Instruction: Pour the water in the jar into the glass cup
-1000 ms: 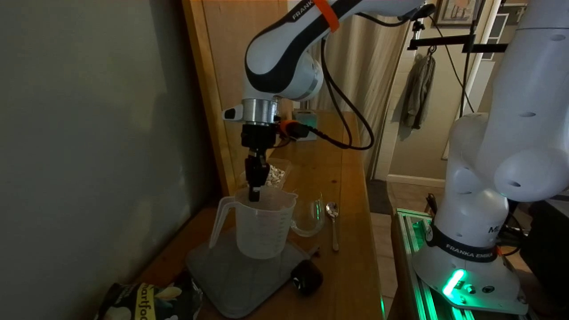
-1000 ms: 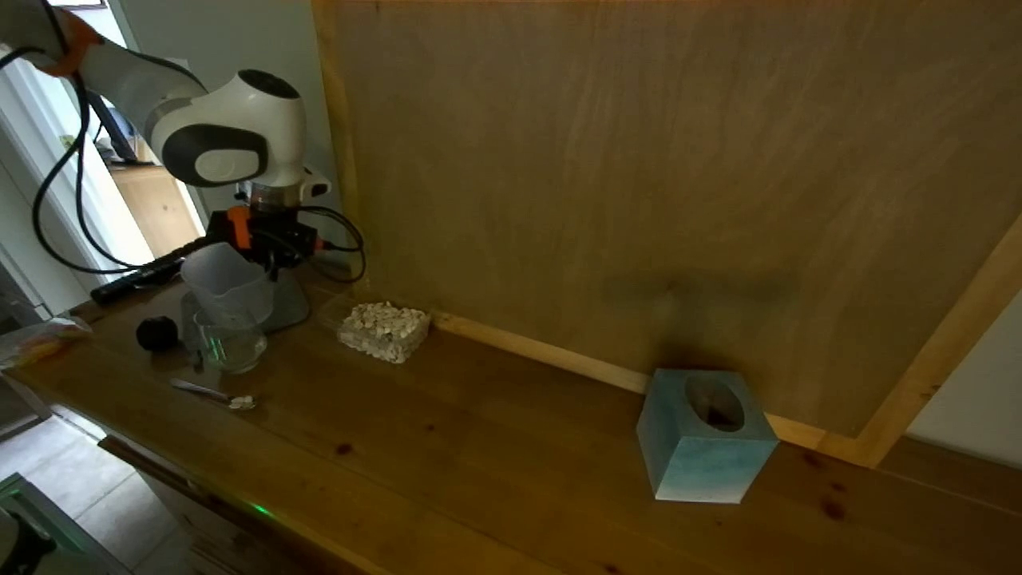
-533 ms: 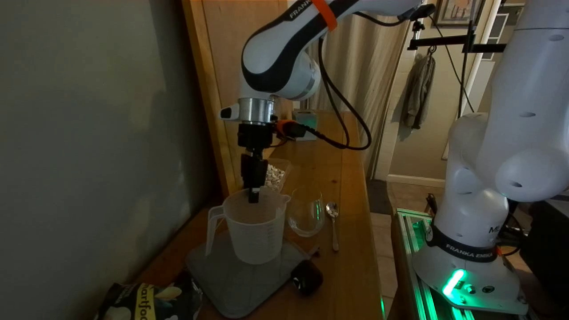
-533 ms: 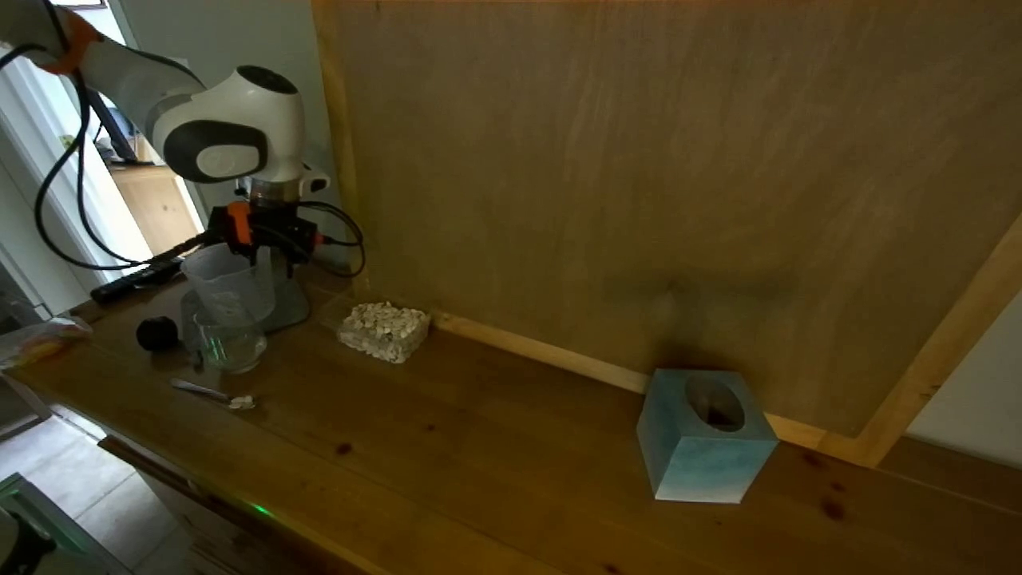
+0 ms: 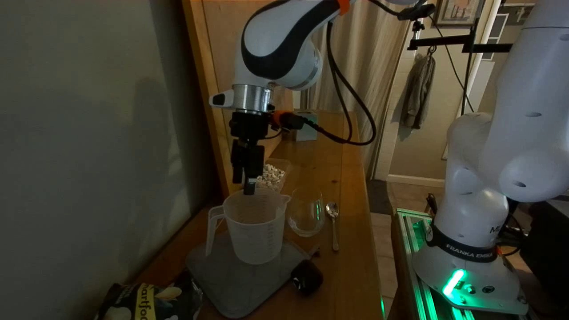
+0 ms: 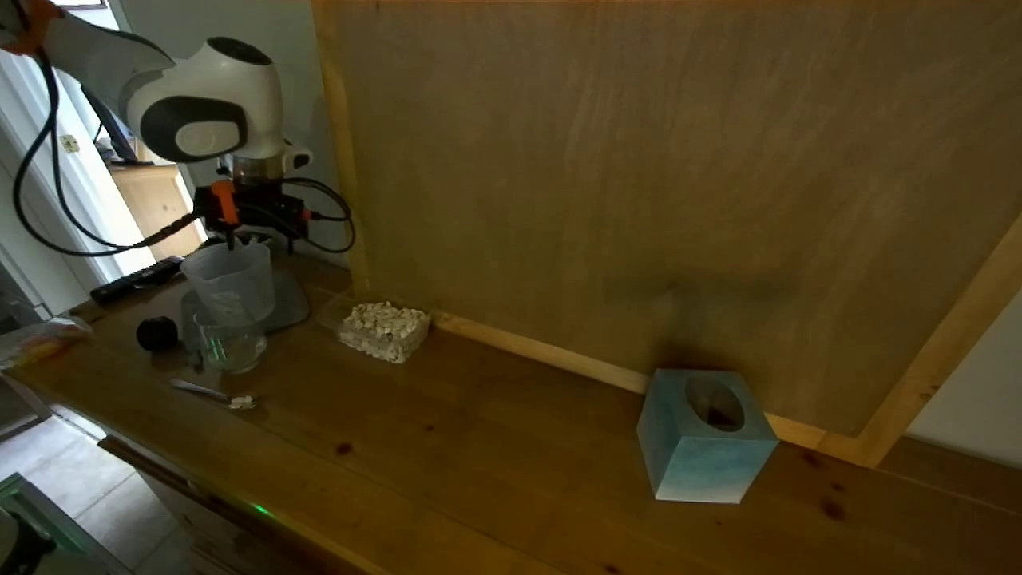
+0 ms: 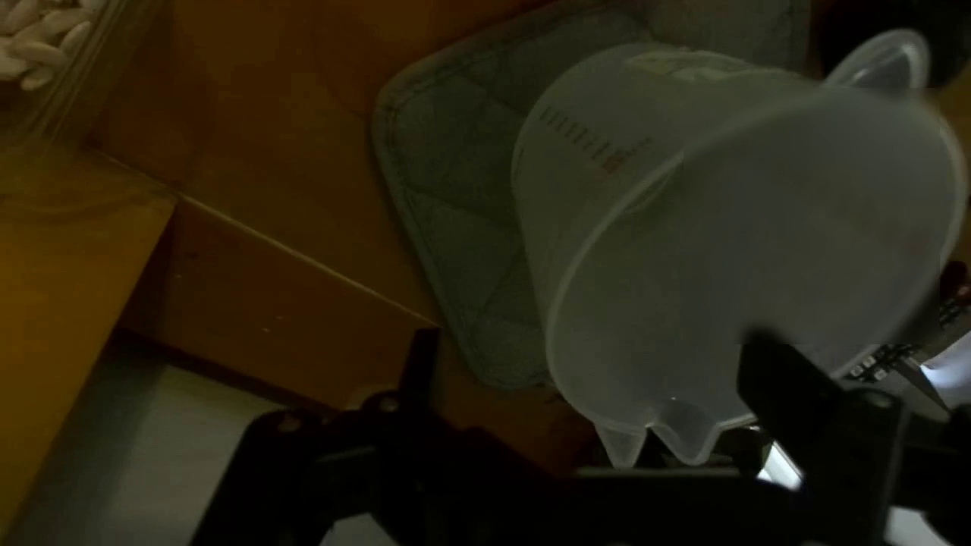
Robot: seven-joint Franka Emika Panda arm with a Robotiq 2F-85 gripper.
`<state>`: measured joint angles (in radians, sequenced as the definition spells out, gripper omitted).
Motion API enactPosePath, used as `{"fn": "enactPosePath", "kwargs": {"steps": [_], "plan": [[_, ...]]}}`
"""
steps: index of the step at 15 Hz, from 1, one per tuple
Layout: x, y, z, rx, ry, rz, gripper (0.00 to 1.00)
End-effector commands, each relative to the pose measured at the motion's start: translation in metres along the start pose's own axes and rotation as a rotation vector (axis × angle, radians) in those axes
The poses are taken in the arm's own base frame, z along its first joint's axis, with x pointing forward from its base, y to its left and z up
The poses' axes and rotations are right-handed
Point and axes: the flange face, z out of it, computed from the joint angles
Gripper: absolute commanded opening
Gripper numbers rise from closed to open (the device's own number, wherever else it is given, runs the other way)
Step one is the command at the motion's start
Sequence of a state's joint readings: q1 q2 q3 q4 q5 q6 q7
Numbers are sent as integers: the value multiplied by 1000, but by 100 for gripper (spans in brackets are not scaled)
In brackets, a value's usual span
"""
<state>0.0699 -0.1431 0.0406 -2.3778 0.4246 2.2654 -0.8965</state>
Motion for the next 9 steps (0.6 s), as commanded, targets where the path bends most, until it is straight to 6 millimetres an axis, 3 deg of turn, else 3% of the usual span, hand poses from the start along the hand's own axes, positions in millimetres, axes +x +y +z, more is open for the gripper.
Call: {"fn": "enactPosePath", "kwargs": {"steps": [1,9], "plan": [[-1,-18,-23,-63,-1,-15,100],[-9,-58,-57,-68,-38,-86,100]]}}
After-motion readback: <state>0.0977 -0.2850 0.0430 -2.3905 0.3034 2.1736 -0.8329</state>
